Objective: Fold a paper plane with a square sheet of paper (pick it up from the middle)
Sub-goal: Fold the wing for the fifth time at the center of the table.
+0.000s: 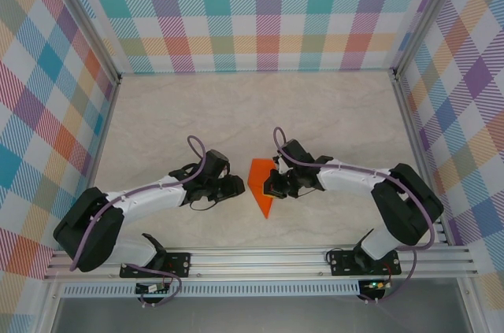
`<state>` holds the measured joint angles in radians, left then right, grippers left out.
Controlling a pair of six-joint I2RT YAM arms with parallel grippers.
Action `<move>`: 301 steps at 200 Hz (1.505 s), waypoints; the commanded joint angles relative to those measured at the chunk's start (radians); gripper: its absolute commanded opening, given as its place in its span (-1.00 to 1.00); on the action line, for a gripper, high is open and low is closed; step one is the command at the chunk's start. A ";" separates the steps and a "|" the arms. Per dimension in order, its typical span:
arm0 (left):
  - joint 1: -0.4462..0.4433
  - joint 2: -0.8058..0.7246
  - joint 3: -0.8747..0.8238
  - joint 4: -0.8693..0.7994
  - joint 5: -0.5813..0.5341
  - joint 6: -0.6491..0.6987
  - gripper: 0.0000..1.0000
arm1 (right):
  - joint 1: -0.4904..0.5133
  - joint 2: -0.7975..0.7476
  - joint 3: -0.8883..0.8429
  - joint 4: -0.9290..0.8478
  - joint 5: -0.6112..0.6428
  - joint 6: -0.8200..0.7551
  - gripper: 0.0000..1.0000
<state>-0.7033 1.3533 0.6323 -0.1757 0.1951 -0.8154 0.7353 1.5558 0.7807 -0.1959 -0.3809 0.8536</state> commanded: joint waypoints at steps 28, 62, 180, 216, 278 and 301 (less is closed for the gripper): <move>0.009 0.038 0.044 0.037 0.072 0.016 -0.09 | -0.016 0.029 -0.026 0.036 0.017 -0.002 -0.93; 0.009 0.074 0.068 0.055 0.106 0.022 -0.07 | -0.044 0.024 -0.076 0.092 -0.016 0.001 -0.91; 0.001 0.230 0.117 0.185 0.216 -0.019 0.00 | -0.111 0.036 -0.209 0.218 -0.081 0.002 -0.84; -0.005 0.268 0.133 0.209 0.222 -0.031 0.00 | -0.122 0.029 -0.224 0.227 -0.085 -0.001 -0.84; -0.007 0.303 0.121 0.244 0.188 -0.064 -0.02 | -0.134 0.029 -0.243 0.249 -0.091 0.002 -0.84; -0.007 0.320 0.127 0.263 0.198 -0.073 -0.02 | -0.136 0.028 -0.250 0.257 -0.092 0.001 -0.83</move>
<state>-0.7055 1.6505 0.7498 0.0486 0.3992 -0.8684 0.6094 1.5799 0.5598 0.0715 -0.4866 0.8536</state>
